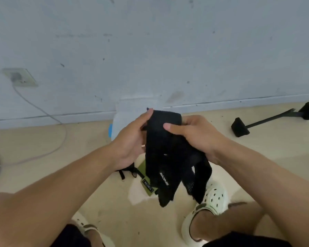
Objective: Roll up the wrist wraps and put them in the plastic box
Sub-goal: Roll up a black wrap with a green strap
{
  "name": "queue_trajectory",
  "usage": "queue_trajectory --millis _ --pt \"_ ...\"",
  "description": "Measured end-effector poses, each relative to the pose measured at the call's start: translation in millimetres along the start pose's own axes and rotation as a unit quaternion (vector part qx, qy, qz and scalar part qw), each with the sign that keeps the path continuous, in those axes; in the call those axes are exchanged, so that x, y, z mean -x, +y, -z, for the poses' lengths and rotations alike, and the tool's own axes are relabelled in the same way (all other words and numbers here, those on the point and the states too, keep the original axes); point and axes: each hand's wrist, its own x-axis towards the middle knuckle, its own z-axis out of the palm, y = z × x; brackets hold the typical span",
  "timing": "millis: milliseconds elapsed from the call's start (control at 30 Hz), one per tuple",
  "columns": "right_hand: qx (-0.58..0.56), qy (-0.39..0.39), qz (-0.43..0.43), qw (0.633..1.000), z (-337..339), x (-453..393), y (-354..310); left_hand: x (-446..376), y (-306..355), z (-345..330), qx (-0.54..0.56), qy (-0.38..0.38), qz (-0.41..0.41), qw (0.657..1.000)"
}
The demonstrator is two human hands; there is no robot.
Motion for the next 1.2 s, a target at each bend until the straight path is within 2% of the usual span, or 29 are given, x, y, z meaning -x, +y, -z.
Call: queue_trajectory --millis 33,100,233,367,533,600,667,733,800,900,1000,1100,1200 --pt "-0.105 0.016 -0.031 0.994 3.0 -2.5 -4.7 -1.5 -2.1 1.3 -0.043 -0.039 0.027 0.998" --pt "-0.221 0.078 -0.066 0.970 11.2 -11.8 -10.5 -4.9 -3.1 5.9 -0.126 -0.071 0.058 0.988" --pt "-0.284 0.169 -0.077 0.941 22.4 -31.7 -15.0 -14.9 8.8 25.7 -0.168 -0.039 0.053 0.984" --pt "-0.281 0.192 -0.073 0.937 30.4 -43.3 -13.7 -12.6 16.3 42.5 -0.132 -0.008 0.079 0.988" --pt "-0.230 0.168 -0.097 0.954 30.1 -51.5 -6.5 -10.8 13.8 49.6 -0.047 0.116 0.015 0.992" --pt "-0.160 0.161 -0.098 0.969 27.4 -53.5 -3.3 -10.2 15.3 52.5 -0.016 0.146 -0.007 0.989" --pt "0.060 0.131 -0.093 0.985 26.2 -56.6 3.6 -8.8 18.3 54.7 0.002 0.161 -0.024 0.987" --pt "0.293 0.084 -0.073 0.950 22.5 -58.8 11.0 -6.5 19.0 54.6 -0.004 0.156 -0.028 0.987" --pt "0.362 0.016 -0.065 0.930 14.8 -58.1 13.8 -3.7 16.7 53.2 -0.010 0.146 -0.018 0.989" --pt "0.316 -0.121 -0.059 0.939 0.0 -54.5 17.4 -0.6 12.5 50.6 0.011 0.134 0.016 0.991" --pt "0.222 -0.236 -0.052 0.945 -18.0 -49.4 24.8 2.1 11.5 48.9 0.013 0.116 0.045 0.992" --pt "0.083 -0.229 -0.027 0.970 -32.7 -46.3 29.7 6.8 10.9 46.8 0.003 0.108 0.071 0.992" --pt "0.039 -0.206 -0.006 0.978 -34.8 -45.0 26.1 9.3 10.6 47.9 -0.035 0.131 0.075 0.988"
